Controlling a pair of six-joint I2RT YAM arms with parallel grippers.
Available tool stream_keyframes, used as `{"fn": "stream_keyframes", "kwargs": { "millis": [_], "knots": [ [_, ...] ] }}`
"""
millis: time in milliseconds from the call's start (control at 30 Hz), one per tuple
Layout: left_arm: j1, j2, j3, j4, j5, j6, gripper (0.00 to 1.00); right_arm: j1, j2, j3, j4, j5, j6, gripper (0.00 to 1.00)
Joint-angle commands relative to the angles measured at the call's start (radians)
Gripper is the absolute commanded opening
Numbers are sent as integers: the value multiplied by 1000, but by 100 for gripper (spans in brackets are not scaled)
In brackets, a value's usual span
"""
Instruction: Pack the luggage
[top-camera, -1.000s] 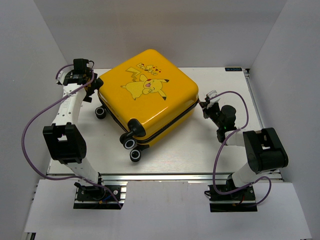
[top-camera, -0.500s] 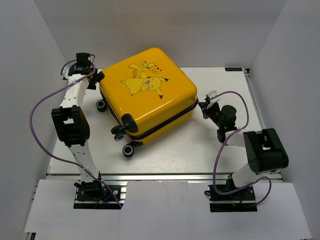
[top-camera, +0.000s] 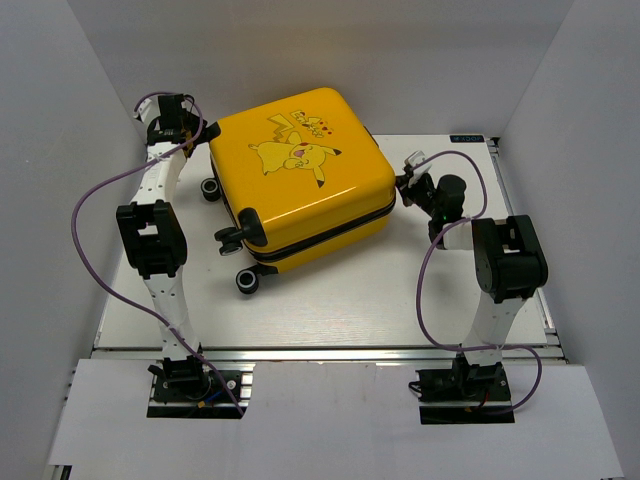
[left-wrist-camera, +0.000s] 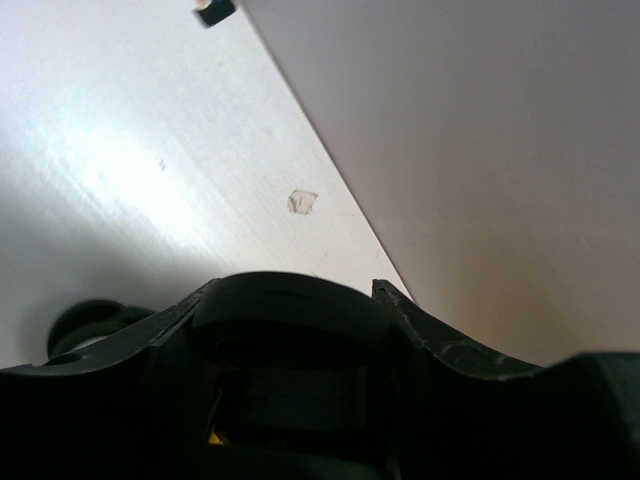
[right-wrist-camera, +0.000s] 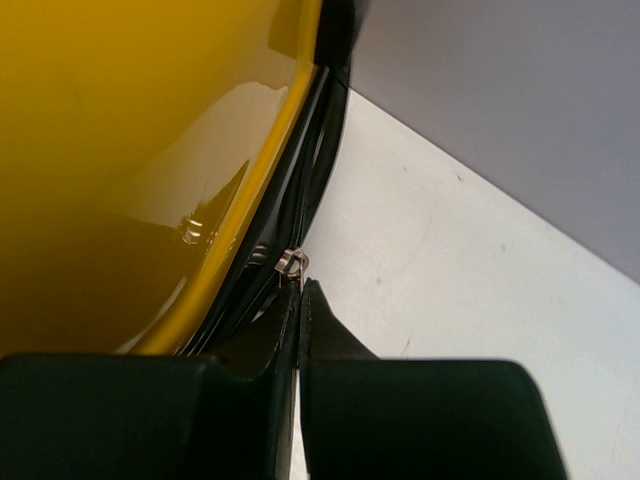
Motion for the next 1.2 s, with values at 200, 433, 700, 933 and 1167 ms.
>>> {"fn": "stream_keyframes", "kwargs": {
  "millis": [200, 433, 700, 933, 1167],
  "knots": [
    [-33, 159, 90, 73, 213, 434, 0, -32, 312, 558, -16, -92, -97, 0],
    [-56, 225, 130, 87, 320, 504, 0, 69, 464, 858, -162, -188, -82, 0],
    [-158, 234, 160, 103, 401, 645, 0, 200, -2, 168, -20, -299, -126, 0],
    [-293, 256, 173, 106, 464, 714, 0, 278, -389, -303, 120, -83, 35, 0],
    [-327, 227, 101, 135, 439, 721, 0, 249, -369, -363, 247, 668, 33, 0]
  ]
}}
